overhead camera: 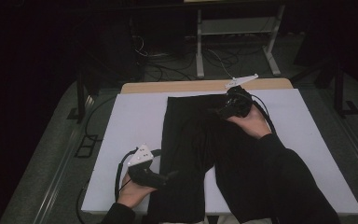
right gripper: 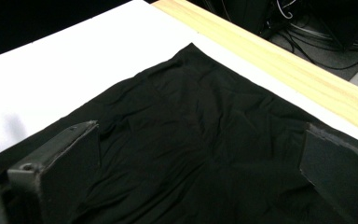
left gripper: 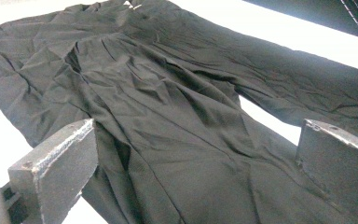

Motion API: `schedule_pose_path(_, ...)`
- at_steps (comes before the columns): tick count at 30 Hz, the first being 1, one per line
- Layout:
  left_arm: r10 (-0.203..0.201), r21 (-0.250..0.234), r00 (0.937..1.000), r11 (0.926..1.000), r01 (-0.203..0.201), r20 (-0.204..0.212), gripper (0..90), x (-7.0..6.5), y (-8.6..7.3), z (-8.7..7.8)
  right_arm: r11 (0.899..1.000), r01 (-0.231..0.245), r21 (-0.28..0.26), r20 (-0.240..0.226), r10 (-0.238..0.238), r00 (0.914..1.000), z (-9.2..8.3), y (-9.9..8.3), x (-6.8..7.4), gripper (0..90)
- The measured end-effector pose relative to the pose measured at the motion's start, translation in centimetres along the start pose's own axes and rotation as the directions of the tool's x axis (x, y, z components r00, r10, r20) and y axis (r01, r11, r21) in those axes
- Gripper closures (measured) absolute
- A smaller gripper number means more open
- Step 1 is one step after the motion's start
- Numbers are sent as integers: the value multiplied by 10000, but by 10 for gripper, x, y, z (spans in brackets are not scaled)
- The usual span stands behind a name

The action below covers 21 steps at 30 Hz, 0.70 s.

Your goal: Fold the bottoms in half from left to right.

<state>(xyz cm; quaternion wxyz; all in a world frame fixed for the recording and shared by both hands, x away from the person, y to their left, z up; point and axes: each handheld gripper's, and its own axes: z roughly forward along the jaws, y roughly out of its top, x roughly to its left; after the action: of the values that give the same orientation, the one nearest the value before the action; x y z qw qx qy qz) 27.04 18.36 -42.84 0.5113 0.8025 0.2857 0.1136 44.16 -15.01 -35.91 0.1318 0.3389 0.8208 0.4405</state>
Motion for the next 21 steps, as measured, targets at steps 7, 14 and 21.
schedule_pose_path(7,6,13,10000,10000,-6,19,0,0,0,0,9999,18,117,-63,-17,10000,13,9,3,0)
schedule_pose_path(14,-39,-33,10000,10000,39,35,0,-1,0,0,9997,51,227,-143,-48,9999,29,15,8,0)
schedule_pose_path(21,-80,-63,9999,9999,81,67,0,-1,0,-1,9998,130,162,-201,-127,9997,45,22,14,0)
